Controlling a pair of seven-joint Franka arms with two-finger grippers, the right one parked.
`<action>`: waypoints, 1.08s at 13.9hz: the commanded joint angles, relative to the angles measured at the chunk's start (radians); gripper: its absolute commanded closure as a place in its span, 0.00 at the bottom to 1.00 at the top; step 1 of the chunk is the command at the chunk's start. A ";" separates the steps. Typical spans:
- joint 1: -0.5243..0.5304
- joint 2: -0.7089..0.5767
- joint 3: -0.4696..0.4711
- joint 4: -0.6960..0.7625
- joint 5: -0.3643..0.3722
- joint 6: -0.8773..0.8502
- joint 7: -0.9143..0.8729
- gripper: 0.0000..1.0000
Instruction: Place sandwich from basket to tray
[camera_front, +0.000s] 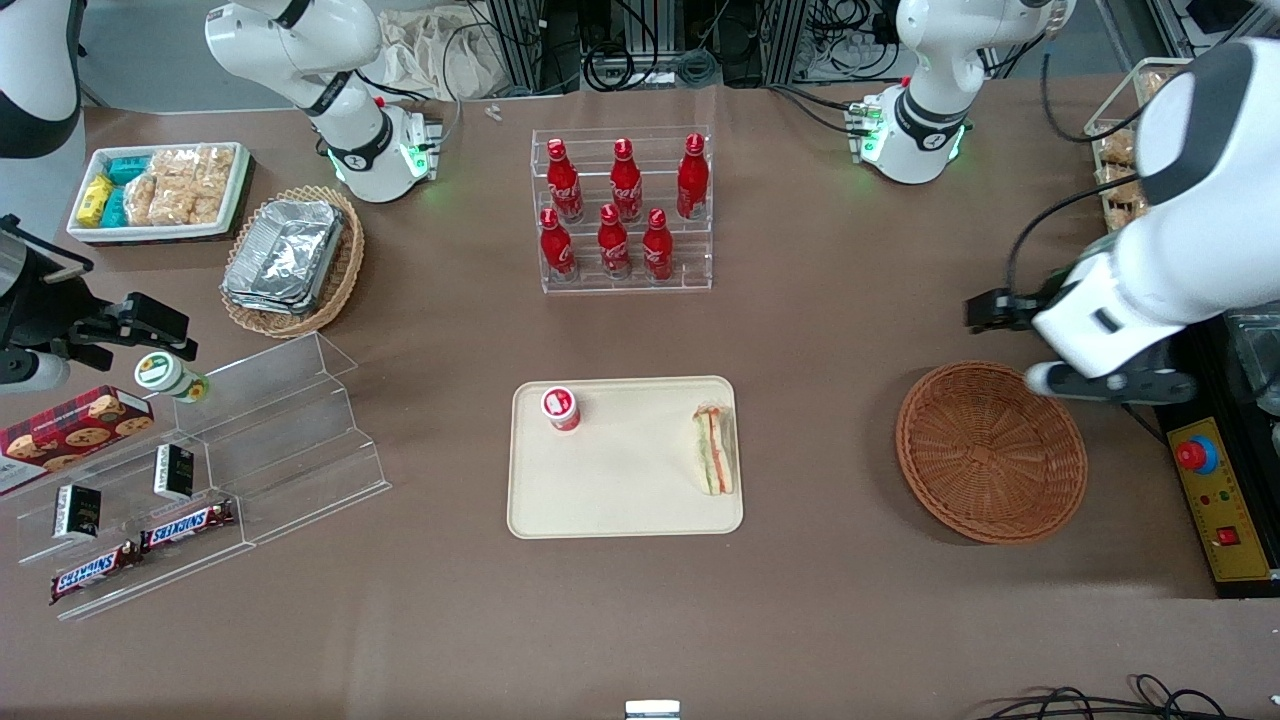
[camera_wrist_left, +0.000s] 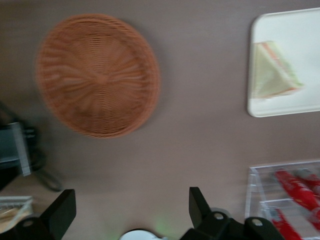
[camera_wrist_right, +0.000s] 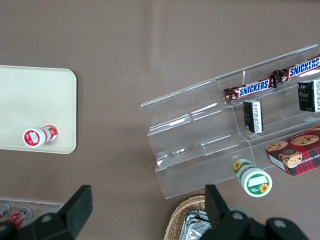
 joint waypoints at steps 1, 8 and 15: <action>0.026 -0.050 -0.007 -0.026 0.054 -0.033 0.009 0.00; 0.106 -0.106 -0.010 -0.018 0.037 -0.037 -0.013 0.00; 0.126 -0.130 -0.007 -0.031 0.030 -0.032 0.007 0.00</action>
